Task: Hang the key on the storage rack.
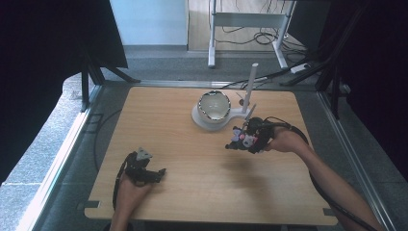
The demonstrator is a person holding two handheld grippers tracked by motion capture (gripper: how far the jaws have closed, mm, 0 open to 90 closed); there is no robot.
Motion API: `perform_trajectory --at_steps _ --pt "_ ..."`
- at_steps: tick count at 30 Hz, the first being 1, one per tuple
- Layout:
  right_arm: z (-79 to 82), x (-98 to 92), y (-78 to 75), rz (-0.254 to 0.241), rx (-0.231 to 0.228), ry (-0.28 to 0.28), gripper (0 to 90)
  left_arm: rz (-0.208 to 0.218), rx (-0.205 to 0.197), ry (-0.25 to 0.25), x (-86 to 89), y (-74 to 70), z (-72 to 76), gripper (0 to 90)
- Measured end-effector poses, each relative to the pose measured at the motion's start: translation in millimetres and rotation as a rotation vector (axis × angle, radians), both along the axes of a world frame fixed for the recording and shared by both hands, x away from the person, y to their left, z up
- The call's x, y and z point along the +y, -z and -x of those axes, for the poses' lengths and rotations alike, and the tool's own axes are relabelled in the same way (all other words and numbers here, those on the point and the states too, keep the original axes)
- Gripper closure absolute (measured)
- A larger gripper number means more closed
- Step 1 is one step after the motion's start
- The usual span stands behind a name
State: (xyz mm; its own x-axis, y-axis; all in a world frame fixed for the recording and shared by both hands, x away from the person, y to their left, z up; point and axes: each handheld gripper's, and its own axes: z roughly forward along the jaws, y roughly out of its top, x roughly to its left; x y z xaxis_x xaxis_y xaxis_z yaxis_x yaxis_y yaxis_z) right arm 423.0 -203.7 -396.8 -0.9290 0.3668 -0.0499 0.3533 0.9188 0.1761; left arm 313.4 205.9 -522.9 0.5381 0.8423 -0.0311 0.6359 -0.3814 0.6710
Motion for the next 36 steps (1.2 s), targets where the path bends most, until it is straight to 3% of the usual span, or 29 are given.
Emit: perform_trajectory --at_steps 26,36 --pt "-37.8 -57.9 -54.6 -0.027 -0.072 0.211 46.1 0.001 -0.003 -0.001 -0.1 0.2 -0.2 4.0" --pt "-61.9 -82.3 -80.3 -0.062 -0.110 0.329 46.1 0.001 -0.002 0.000 0.0 0.1 -0.2 4.0"
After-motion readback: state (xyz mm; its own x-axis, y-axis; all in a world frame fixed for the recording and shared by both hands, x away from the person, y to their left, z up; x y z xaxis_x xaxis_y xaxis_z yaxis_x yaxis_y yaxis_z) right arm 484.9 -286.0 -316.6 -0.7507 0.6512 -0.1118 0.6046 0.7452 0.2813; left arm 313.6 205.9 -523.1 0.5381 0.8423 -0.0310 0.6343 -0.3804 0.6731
